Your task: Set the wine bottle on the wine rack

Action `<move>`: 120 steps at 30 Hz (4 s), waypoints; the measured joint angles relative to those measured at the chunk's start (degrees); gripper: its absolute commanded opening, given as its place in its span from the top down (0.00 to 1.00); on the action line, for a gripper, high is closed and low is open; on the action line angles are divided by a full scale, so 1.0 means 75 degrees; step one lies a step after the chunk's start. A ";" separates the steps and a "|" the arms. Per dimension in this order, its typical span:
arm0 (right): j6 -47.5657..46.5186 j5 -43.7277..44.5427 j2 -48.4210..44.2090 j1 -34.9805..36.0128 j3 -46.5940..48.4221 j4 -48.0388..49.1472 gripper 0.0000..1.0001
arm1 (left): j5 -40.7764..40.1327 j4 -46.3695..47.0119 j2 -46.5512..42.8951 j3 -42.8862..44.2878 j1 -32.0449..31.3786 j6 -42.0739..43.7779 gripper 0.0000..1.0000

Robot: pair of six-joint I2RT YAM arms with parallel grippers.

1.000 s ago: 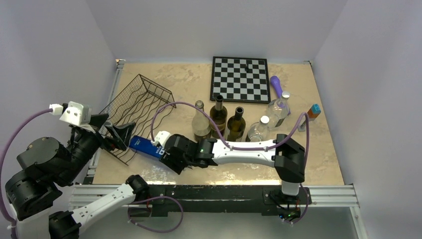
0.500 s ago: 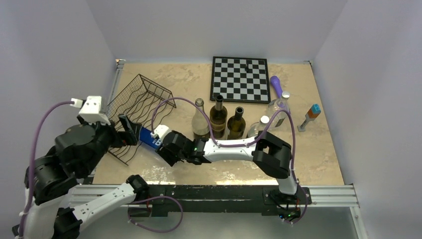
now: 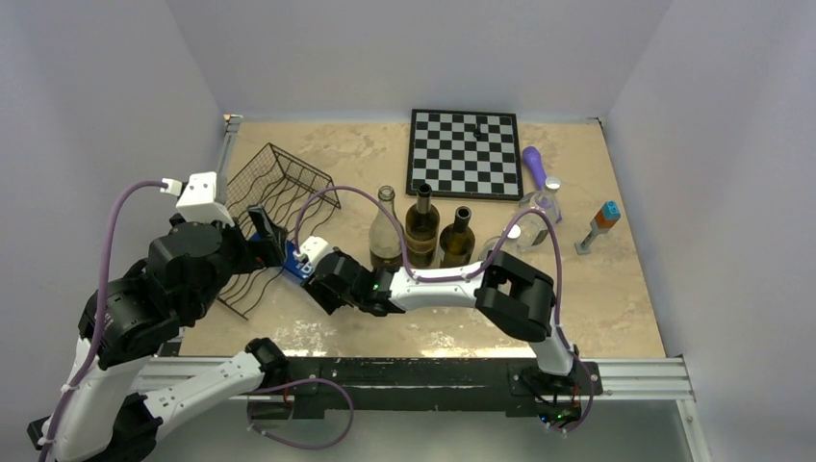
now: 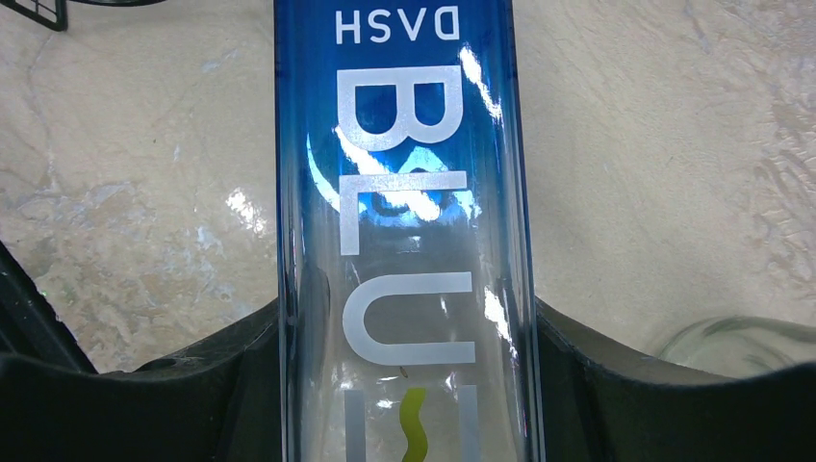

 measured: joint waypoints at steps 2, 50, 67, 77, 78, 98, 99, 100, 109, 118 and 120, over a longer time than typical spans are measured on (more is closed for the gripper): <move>-0.0032 0.0140 0.0000 0.0032 0.0000 0.0015 1.00 | -0.0009 0.0169 -0.0067 -0.0050 0.0000 0.0009 0.01; -0.0408 0.0525 0.2477 0.0944 0.3704 -0.0766 1.00 | 0.0857 0.0702 -0.0548 -0.0047 0.0000 0.0880 0.01; -0.0064 -0.0175 0.2792 0.0685 0.4354 -0.1221 0.86 | 0.1559 0.0935 -0.0845 -0.0050 0.0000 0.1145 0.02; -0.0248 -0.0533 0.3165 0.0670 0.5036 -0.1632 0.45 | 0.1597 0.0909 -0.0845 -0.0050 0.0000 0.1148 0.04; -0.0259 -0.0615 0.3165 0.0670 0.5036 -0.1635 0.39 | 0.1585 0.0903 -0.0848 -0.0050 0.0000 0.1148 0.04; -0.0303 -0.0988 0.2620 0.0659 0.4884 -0.0915 0.18 | 0.1402 0.0781 -0.0997 -0.0050 0.0000 0.1154 0.04; -0.0321 -0.0970 0.2468 0.0656 0.4689 -0.0906 0.21 | 0.1402 0.0784 -0.1008 -0.0050 0.0000 0.1163 0.04; -0.0323 -0.0959 0.2276 0.0656 0.4476 -0.0877 0.24 | 0.1402 0.0790 -0.1026 -0.0050 0.0000 0.1198 0.04; -0.0099 -0.0941 0.0280 0.0647 0.2736 -0.0679 0.63 | 0.1352 0.0909 -0.1166 -0.0076 0.0000 0.1262 0.04; 0.0207 -0.1192 -0.0090 0.0647 0.0918 -0.0793 0.79 | 0.1224 0.0930 -0.1198 -0.0079 0.0000 0.1256 0.04; 0.0221 -0.1361 0.0015 0.0641 0.0845 -0.0921 0.78 | 0.1204 0.0933 -0.1218 -0.0079 0.0000 0.1256 0.04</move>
